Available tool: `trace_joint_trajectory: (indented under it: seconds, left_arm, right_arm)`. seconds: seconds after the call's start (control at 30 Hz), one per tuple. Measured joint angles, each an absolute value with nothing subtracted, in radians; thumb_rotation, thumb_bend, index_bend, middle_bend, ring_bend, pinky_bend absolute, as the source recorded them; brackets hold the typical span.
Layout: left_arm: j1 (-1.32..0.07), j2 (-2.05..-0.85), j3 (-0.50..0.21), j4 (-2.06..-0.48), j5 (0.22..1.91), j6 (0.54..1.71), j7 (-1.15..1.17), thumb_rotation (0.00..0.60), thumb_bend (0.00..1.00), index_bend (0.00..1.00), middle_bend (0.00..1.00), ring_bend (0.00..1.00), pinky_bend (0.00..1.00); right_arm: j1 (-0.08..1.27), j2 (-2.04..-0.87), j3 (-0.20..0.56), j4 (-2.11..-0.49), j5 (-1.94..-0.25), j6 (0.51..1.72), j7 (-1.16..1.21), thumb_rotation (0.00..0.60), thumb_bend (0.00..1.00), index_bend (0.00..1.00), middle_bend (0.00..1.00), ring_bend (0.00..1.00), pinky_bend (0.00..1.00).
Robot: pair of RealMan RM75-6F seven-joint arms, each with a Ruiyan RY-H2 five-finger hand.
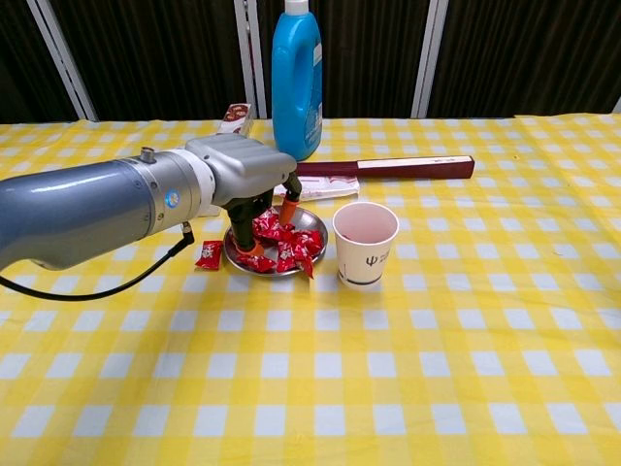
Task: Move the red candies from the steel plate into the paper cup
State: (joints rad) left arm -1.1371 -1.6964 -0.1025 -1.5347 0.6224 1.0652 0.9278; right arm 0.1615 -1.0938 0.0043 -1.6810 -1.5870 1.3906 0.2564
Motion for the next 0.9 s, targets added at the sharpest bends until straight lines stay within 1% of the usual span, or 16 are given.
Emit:
trace_joint_trajectory:
  seconds: [0.13, 0.4, 0.73, 0.9]
  left_arm:
    - [-1.145, -1.722, -0.087, -1.485, 0.648, 1.040, 0.940, 0.600, 0.26, 0.44, 0.81, 0.90, 0.97]
    - [-1.148, -1.785, -0.107, -1.406, 0.694, 1.002, 0.889, 0.600, 0.26, 0.44, 0.81, 0.90, 0.97]
    - [-1.136, -1.810, -0.114, -1.376, 0.759, 0.980, 0.836, 0.600, 0.28, 0.47, 0.82, 0.90, 0.97]
    - [-1.131, -1.823, -0.109, -1.356, 0.752, 0.967, 0.847, 0.600, 0.29, 0.49, 0.82, 0.90, 0.97]
  right_arm:
    - [0.162, -1.092, 0.004, -1.681, -1.587, 1.389, 0.260, 0.600, 0.28, 0.00, 0.00, 0.00, 0.00]
    - [0.163, -1.091, 0.006, -1.683, -1.581, 1.385, 0.263, 0.600, 0.28, 0.00, 0.00, 0.00, 0.00]
    - [0.165, -1.092, 0.006, -1.685, -1.578, 1.381, 0.260, 0.600, 0.28, 0.00, 0.00, 0.00, 0.00]
    - [0.163, -1.092, 0.006, -1.686, -1.576, 1.381, 0.258, 0.600, 0.28, 0.00, 0.00, 0.00, 0.00]
